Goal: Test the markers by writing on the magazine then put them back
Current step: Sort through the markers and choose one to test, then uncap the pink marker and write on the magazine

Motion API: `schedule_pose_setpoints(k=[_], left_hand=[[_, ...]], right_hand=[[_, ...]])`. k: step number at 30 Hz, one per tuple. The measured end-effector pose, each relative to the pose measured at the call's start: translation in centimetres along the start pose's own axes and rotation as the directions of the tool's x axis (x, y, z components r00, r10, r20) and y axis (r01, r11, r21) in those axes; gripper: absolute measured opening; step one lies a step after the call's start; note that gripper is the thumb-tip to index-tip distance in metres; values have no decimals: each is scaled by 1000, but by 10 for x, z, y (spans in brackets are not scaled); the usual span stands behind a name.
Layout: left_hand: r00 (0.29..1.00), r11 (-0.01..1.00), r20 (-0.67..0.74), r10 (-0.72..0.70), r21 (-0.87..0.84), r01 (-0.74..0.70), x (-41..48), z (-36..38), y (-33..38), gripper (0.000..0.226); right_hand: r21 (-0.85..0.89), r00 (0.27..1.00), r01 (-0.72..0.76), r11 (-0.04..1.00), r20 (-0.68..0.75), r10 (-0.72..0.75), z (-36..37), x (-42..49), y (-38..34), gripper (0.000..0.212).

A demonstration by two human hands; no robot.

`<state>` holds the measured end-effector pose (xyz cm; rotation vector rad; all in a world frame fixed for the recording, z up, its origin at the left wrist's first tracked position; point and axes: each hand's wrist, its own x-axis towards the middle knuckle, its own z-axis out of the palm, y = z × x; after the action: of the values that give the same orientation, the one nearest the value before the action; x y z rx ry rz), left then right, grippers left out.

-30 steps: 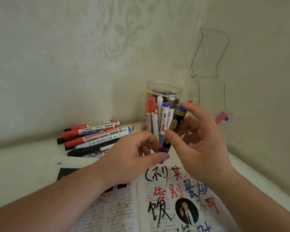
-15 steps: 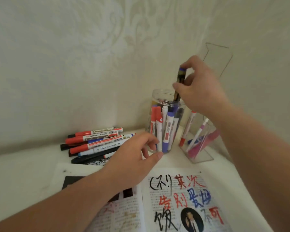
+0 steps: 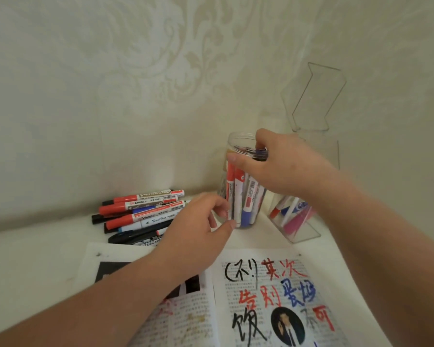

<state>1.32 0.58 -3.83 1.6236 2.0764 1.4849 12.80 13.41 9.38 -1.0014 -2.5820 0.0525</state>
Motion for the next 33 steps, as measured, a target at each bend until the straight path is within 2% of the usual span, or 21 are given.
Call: schedule_pose_setpoints(k=[2,6,8,11,14,16,18,21,22,24,26,27,30,33], left_hand=[[999,1000,-41,-25,12,26,1,0,-2,19],[995,997,-76,-67,37,70,2,0,-3,27],[991,993,-80,-102,45,106,3,1,-3,33],[982,985,-88,-169,2,170,4,1,-4,52],[972,975,-79,-221,-50,217,4,-1,-3,95],[972,972,-50,-230,-62,226,3,-7,3,119],[985,986,-44,-166,-39,164,2,-14,11,130],[999,997,-34,-18,78,20,-4,-20,22,122],[999,996,-36,22,89,-19,-6,-21,25,112],[995,992,-49,88,96,-83,-12,-22,28,100],[990,987,-58,130,102,-123,-14,-24,30,101],[989,984,-49,142,116,-136,-14,-24,31,102],[977,944,44,207,255,-212,-14,-23,36,104],[937,855,57,344,393,-338,-11,-32,31,103]], right_hand=[[21,999,-11,1000,-43,12,6,-1,-2,52],[-163,991,1,987,-135,-23,20,0,-13,46],[-175,982,2,985,-183,-34,23,-2,-14,48],[-53,974,3,999,-227,-15,21,-7,-10,60],[-24,953,36,999,-301,-42,12,-25,-6,59],[135,917,100,986,-397,-39,2,-46,-2,57],[374,864,209,903,-504,9,-6,-69,0,53],[572,852,274,773,-517,81,-7,-92,9,40],[570,865,237,787,-492,97,-6,-96,14,37],[421,875,157,894,-479,72,-3,-102,25,49],[310,855,98,946,-512,79,-3,-106,33,57],[340,847,91,936,-521,107,-3,-108,35,62],[632,884,109,768,-415,217,-3,-111,37,83],[746,951,78,661,-255,176,1,-114,39,79]])
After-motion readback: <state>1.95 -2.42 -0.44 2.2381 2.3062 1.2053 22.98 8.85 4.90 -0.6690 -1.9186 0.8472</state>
